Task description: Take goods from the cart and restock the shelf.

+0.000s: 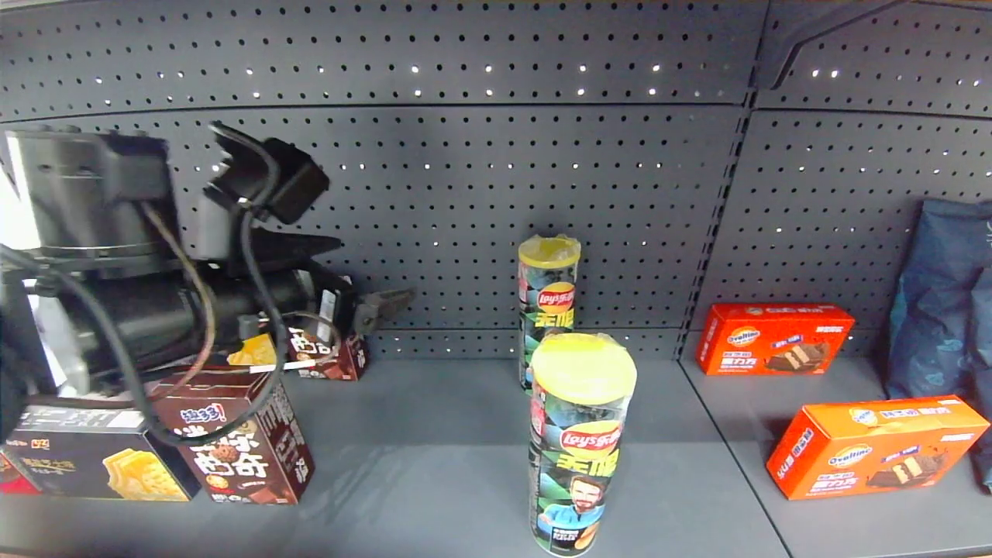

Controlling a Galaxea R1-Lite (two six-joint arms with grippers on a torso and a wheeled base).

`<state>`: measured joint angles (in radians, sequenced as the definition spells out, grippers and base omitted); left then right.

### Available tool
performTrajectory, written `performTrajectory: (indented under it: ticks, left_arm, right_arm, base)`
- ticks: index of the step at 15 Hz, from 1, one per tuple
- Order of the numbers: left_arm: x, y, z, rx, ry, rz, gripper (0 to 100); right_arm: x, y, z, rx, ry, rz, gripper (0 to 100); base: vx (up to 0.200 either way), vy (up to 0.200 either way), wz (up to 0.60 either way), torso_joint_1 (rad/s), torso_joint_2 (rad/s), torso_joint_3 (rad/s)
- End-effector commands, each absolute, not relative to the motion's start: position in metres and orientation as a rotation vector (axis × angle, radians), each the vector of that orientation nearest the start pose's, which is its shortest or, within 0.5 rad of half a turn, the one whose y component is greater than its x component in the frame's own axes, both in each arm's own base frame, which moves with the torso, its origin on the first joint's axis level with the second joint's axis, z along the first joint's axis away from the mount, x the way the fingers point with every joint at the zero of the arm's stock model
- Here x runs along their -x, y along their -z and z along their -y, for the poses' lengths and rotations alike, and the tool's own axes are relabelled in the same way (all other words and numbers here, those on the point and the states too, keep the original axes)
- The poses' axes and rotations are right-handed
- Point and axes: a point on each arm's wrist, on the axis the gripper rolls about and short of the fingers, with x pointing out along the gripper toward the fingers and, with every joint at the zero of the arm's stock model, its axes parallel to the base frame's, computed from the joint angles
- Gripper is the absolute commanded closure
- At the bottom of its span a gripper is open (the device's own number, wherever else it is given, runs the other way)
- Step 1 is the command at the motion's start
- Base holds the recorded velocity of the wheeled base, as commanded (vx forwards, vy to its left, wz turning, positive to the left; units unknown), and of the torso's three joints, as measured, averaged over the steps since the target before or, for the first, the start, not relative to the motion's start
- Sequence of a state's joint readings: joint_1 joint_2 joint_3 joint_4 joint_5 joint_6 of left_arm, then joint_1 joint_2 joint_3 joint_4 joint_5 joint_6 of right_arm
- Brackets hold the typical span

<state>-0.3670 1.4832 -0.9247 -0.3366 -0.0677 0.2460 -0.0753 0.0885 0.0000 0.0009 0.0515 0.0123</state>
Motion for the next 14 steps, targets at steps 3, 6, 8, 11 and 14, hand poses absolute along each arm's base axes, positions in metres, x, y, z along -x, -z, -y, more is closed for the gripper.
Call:
performTrajectory:
  ticks: [3, 6, 8, 11, 14]
  left_arm:
    - [-0.143, -0.287, 0.043, -0.219, 0.346, 0.046, 0]
    - [-0.066, -0.237, 0.02, -0.215, 0.341, 0.077, 0]
    - [-0.037, -0.207, 0.012, -0.221, 0.342, 0.064, 0]
    - [-0.001, -0.175, 0.002, -0.238, 0.341, -0.044, 0]
    - [0.026, -0.137, -0.004, -0.24, 0.406, -0.086, 0]
  right_arm:
    - [0.016, -0.077, -0.002, -0.018, 0.024, -0.09, 0]
    - [0.016, -0.077, -0.002, -0.018, 0.024, -0.09, 0]
    - [0.016, -0.077, -0.002, -0.018, 0.024, -0.09, 0]
    - [0.013, -0.078, -0.002, -0.018, 0.03, -0.121, 0]
    - [-0.013, -0.266, 0.0, -0.069, 0.018, 0.007, 0]
  base:
    - [0.0, 0.0, 0.0, 0.0, 0.0, 0.0]
    - [0.0, 0.0, 0.0, 0.0, 0.0, 0.0]
    - [0.0, 0.0, 0.0, 0.0, 0.0, 0.0]
    - [0.0, 0.0, 0.0, 0.0, 0.0, 0.0]
    - [0.0, 0.0, 0.0, 0.0, 0.0, 0.0]
